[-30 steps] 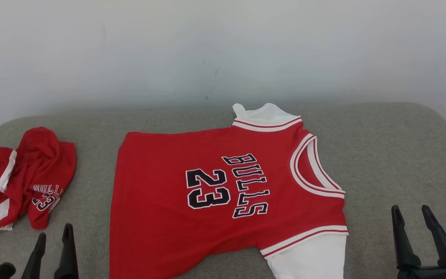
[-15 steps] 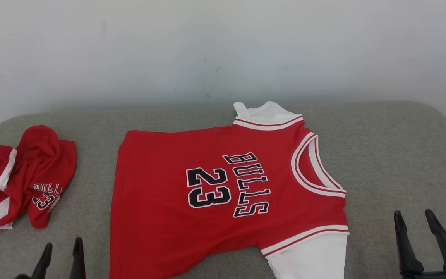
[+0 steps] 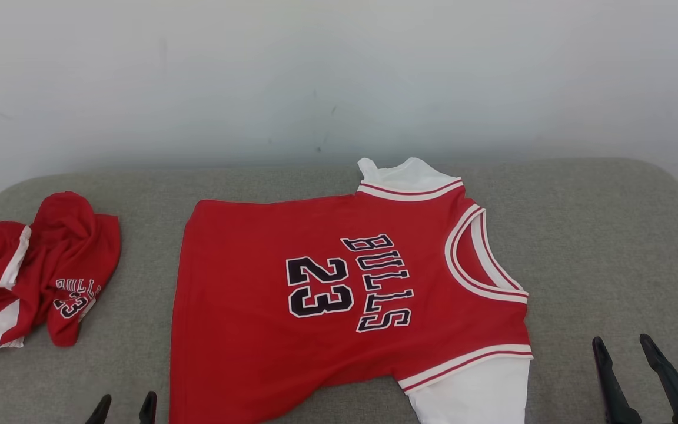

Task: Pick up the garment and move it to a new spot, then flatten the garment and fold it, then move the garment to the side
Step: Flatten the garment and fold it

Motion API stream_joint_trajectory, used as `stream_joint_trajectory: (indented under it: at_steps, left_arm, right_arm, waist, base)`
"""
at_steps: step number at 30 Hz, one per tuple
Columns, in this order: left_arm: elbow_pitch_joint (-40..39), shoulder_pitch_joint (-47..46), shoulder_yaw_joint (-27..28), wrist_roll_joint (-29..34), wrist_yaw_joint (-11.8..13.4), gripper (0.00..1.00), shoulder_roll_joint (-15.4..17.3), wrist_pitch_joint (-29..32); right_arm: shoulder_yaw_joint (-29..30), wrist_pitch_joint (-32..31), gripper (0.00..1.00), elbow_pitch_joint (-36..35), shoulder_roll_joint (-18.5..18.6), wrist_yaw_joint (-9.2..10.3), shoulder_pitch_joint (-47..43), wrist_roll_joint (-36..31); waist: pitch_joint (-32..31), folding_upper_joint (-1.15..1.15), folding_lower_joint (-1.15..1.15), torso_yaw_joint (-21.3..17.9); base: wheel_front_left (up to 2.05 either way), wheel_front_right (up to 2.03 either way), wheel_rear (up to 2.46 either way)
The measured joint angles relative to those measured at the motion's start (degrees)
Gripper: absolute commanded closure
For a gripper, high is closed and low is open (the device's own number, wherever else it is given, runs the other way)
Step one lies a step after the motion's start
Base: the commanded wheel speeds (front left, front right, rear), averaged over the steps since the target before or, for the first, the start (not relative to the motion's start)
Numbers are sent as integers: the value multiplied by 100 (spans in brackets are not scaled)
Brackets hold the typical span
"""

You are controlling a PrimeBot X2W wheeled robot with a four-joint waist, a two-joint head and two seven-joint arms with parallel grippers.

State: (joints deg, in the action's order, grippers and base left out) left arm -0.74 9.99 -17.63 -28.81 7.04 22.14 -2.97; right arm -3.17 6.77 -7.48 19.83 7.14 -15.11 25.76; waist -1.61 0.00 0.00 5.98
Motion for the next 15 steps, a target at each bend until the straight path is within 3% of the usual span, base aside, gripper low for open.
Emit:
stream_joint_trajectory:
  at_steps: [15]
  left_arm:
    - [-524, 34, 294, -154, 3, 0, -23, 319]
  right_arm:
    - [142, -293, 0, -168, -131, 0, -1, -125]
  waist:
    - [-20, 0, 0, 64]
  base:
    - [0, 0, 0]
